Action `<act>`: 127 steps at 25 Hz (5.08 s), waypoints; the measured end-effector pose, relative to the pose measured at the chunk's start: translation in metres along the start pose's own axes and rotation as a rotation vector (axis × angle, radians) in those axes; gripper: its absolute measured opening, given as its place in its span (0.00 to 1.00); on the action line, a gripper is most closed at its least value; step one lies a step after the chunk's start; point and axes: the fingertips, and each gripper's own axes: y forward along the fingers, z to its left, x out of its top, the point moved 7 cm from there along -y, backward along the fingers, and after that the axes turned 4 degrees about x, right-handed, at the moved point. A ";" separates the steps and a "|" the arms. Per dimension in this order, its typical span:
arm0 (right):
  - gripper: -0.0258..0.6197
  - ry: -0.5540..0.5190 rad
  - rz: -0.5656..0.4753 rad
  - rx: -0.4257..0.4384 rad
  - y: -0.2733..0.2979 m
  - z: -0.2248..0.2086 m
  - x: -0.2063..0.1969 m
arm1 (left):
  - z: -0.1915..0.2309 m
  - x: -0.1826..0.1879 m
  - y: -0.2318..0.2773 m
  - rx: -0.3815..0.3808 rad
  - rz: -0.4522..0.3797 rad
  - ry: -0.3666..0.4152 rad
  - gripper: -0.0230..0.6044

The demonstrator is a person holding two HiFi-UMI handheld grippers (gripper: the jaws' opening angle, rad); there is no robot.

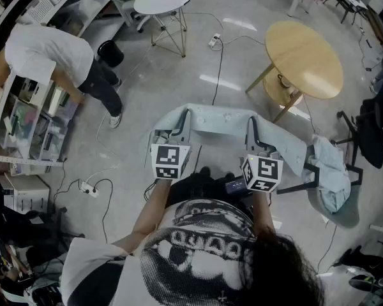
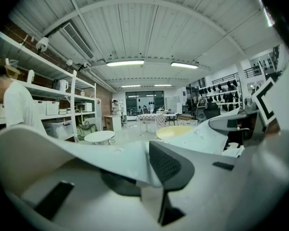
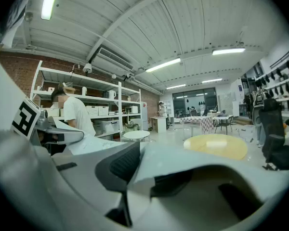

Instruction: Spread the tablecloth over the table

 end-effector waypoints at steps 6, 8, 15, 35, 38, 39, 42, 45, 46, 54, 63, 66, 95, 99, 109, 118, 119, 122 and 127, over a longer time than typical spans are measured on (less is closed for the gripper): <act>0.13 0.033 -0.005 -0.006 0.010 0.009 -0.003 | 0.016 -0.003 0.007 -0.021 -0.011 0.005 0.12; 0.13 0.049 -0.011 -0.015 0.011 0.012 -0.004 | 0.021 -0.002 0.010 -0.036 -0.019 0.009 0.12; 0.14 0.086 -0.024 -0.058 0.006 0.015 0.000 | 0.027 0.007 0.022 -0.101 -0.054 0.008 0.12; 0.14 0.148 0.006 -0.104 0.089 -0.081 0.002 | 0.004 0.024 0.160 -0.183 -0.002 0.006 0.12; 0.14 0.165 0.012 -0.068 0.123 -0.104 0.008 | 0.008 0.033 0.196 -0.148 0.003 0.003 0.12; 0.14 0.169 0.013 -0.055 0.134 -0.113 0.011 | 0.008 0.037 0.207 -0.136 0.002 0.000 0.12; 0.14 0.175 0.004 -0.018 0.164 -0.139 0.021 | 0.006 0.049 0.236 -0.100 -0.003 -0.009 0.12; 0.14 0.176 -0.013 0.012 0.190 -0.158 0.033 | 0.008 0.061 0.262 -0.073 -0.010 -0.023 0.12; 0.14 0.175 -0.019 0.022 0.198 -0.164 0.037 | 0.009 0.064 0.269 -0.064 -0.011 -0.029 0.12; 0.13 0.192 -0.071 0.058 0.236 -0.192 0.055 | 0.012 0.090 0.303 -0.035 -0.019 -0.014 0.12; 0.14 0.229 -0.103 0.019 0.232 -0.209 0.063 | 0.003 0.116 0.326 -0.105 -0.023 0.085 0.12; 0.14 0.214 -0.133 -0.023 0.227 -0.221 0.074 | -0.007 0.131 0.343 -0.163 -0.055 0.121 0.12; 0.16 0.203 -0.228 -0.528 0.340 -0.416 0.195 | -0.095 0.304 0.702 -0.921 -0.346 0.201 0.13; 0.16 0.211 -0.253 -0.590 0.346 -0.444 0.209 | -0.121 0.327 0.743 -1.015 -0.392 0.217 0.14; 0.16 0.160 -0.264 -0.710 0.342 -0.522 0.259 | -0.200 0.391 0.813 -1.163 -0.505 0.238 0.14; 0.17 0.125 -0.245 -0.735 0.325 -0.606 0.303 | -0.276 0.446 0.854 -1.205 -0.573 0.243 0.15; 0.17 0.114 -0.245 -0.732 0.325 -0.614 0.309 | -0.281 0.453 0.857 -1.198 -0.579 0.249 0.15; 0.17 0.081 -0.251 -0.715 0.323 -0.640 0.327 | -0.296 0.476 0.867 -1.179 -0.599 0.263 0.15; 0.17 0.049 -0.263 -0.672 0.313 -0.691 0.352 | -0.330 0.504 0.880 -1.139 -0.628 0.252 0.15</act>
